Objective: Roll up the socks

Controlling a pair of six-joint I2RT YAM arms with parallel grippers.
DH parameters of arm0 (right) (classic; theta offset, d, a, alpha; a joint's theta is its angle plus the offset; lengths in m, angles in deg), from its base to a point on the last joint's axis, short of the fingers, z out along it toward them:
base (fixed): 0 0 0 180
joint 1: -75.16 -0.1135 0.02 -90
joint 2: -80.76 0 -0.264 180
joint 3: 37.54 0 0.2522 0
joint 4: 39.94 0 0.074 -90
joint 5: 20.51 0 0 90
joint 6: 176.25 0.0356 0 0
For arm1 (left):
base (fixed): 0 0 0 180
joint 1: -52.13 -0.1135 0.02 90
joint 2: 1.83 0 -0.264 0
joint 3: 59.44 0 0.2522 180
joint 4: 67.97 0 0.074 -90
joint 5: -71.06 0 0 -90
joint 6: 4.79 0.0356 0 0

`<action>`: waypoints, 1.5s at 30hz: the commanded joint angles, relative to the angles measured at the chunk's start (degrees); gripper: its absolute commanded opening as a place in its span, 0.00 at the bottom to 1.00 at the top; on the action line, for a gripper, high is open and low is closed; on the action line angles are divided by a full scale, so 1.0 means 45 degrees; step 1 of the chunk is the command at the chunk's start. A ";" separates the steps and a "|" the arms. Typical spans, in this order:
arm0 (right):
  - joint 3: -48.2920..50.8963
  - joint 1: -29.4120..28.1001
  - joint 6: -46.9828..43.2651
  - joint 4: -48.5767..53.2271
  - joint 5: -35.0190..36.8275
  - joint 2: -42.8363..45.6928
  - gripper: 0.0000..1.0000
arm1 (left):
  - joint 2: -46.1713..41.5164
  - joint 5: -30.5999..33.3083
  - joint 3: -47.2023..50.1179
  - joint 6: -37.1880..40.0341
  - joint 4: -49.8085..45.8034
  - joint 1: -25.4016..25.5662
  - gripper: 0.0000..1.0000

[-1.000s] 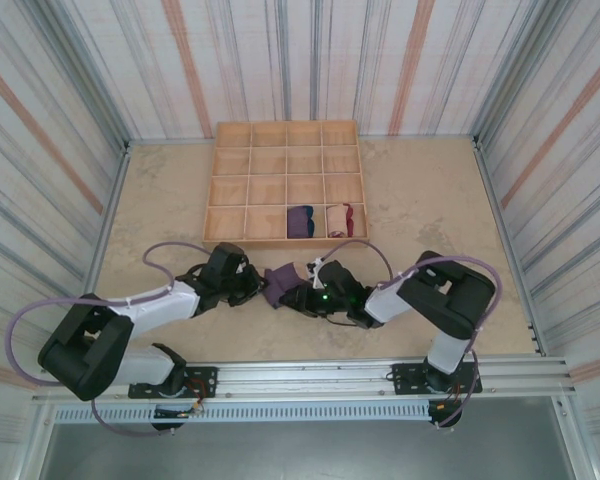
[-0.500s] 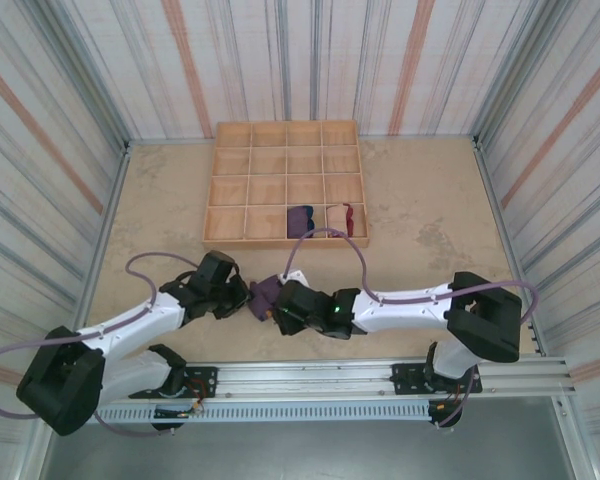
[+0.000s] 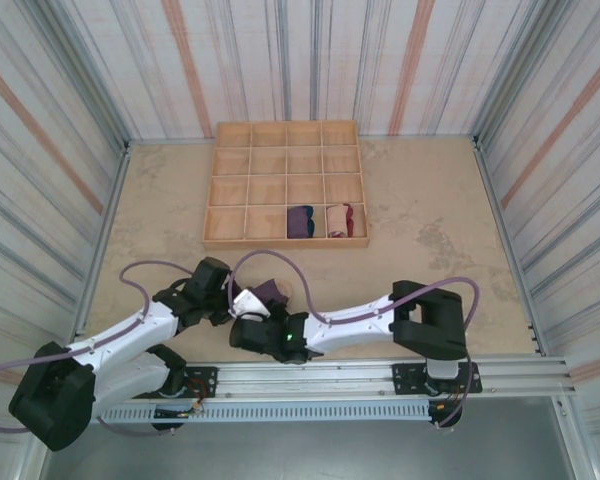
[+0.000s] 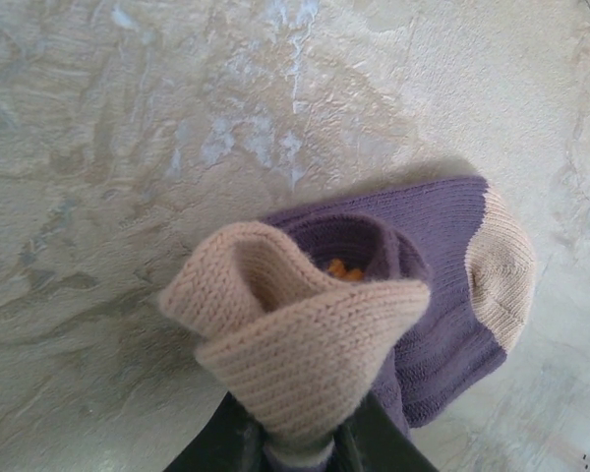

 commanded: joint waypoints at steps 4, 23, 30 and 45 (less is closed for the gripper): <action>-0.0698 -0.0039 -0.0106 0.0727 0.1404 -0.0983 0.65 | -0.0061 -0.0101 0.0377 -0.0077 -0.1290 0.0032 0.09; 0.1569 0.0774 0.0995 -0.1051 -0.0429 -0.0936 0.00 | -0.0333 -0.0239 -0.0147 0.0274 -0.1884 -0.0023 0.55; 0.3106 0.1292 0.1136 -0.2736 -0.1802 -0.0277 0.00 | -0.0741 -0.0619 -0.0328 0.0576 -0.2339 -0.0551 0.74; 0.6480 0.4465 0.3508 -0.8275 -0.9424 0.0118 0.00 | -0.2723 -0.1615 0.0495 0.0426 -0.2151 -0.1834 0.76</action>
